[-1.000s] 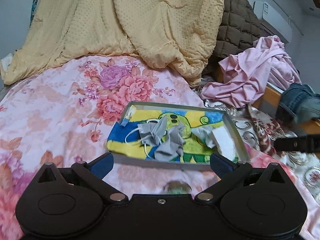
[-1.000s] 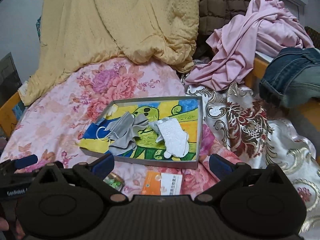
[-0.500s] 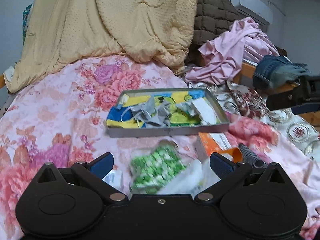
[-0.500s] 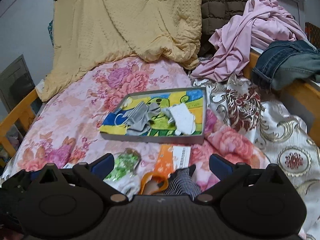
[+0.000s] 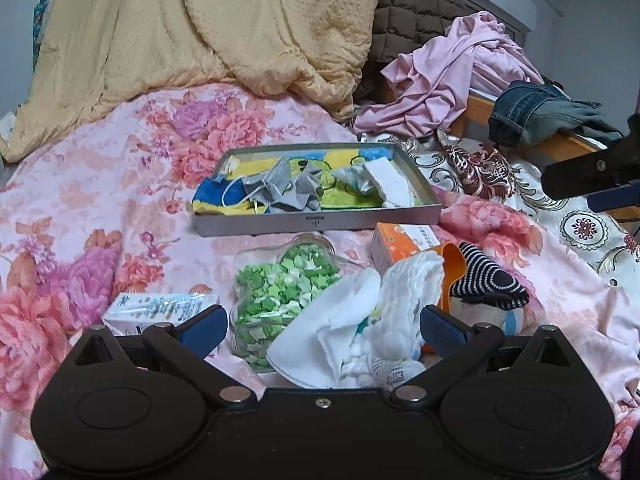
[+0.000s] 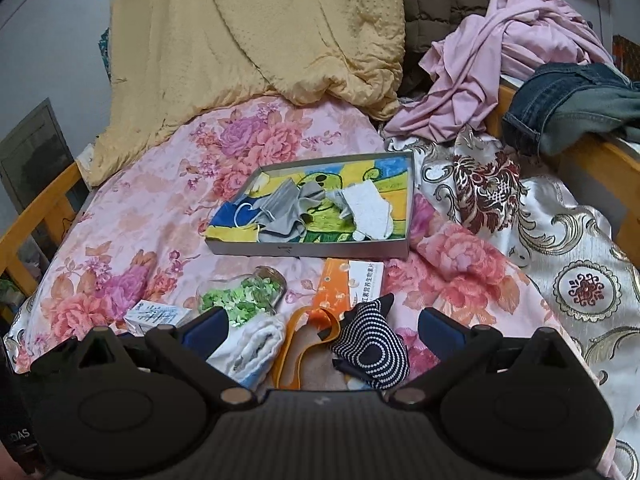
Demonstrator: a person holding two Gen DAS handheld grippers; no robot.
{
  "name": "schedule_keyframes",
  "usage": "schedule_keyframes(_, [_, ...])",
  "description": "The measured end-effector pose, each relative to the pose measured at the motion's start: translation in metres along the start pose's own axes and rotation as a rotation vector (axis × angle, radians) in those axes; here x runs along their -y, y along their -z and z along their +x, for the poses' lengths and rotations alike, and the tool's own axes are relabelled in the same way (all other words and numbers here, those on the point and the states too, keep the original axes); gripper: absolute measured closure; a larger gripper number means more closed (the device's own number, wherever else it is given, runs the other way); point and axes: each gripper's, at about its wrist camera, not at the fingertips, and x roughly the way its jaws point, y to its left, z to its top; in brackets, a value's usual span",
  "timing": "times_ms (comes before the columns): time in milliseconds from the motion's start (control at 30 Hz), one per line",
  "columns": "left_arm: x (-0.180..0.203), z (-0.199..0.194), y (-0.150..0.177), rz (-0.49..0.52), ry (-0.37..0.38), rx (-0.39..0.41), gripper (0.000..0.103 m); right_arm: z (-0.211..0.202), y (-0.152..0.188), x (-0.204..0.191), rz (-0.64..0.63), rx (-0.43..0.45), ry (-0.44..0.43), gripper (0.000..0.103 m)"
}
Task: Organize soft objects
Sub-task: 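Withdraw both grippers from the tray back toward the pile, then grasp the white tissue with the left gripper and lift it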
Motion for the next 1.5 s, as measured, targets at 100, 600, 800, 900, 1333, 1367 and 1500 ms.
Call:
schedule_keyframes(100, [-0.004,0.005,0.001,-0.001,0.002,-0.007,0.001,0.005,0.001,0.001,0.002,-0.009,0.007,0.000])
schedule_keyframes(600, [-0.014,0.046,0.007,0.072,0.007,-0.046,0.002,0.018,0.002,0.001,0.001,-0.050,0.014,0.000])
schedule_keyframes(800, [-0.013,0.060,0.006,0.090,0.028,-0.059,0.011,0.018,0.001,0.004,0.002,-0.050,0.015,0.000])
schedule_keyframes(900, [-0.010,0.062,0.004,0.102,0.046,-0.052,0.018,0.018,0.000,0.006,0.006,-0.053,0.016,0.000])
schedule_keyframes(1333, [0.002,0.060,0.000,0.128,0.097,-0.041,0.062,0.019,0.001,0.004,0.006,-0.052,0.010,0.000])
schedule_keyframes(1367, [0.002,0.059,0.000,0.125,0.107,-0.044,0.065,0.019,0.001,0.004,0.007,-0.051,0.009,0.000])
schedule_keyframes(1500, [0.001,0.058,0.001,0.106,0.136,-0.051,0.083,0.019,0.001,0.004,0.007,-0.050,0.008,0.000])
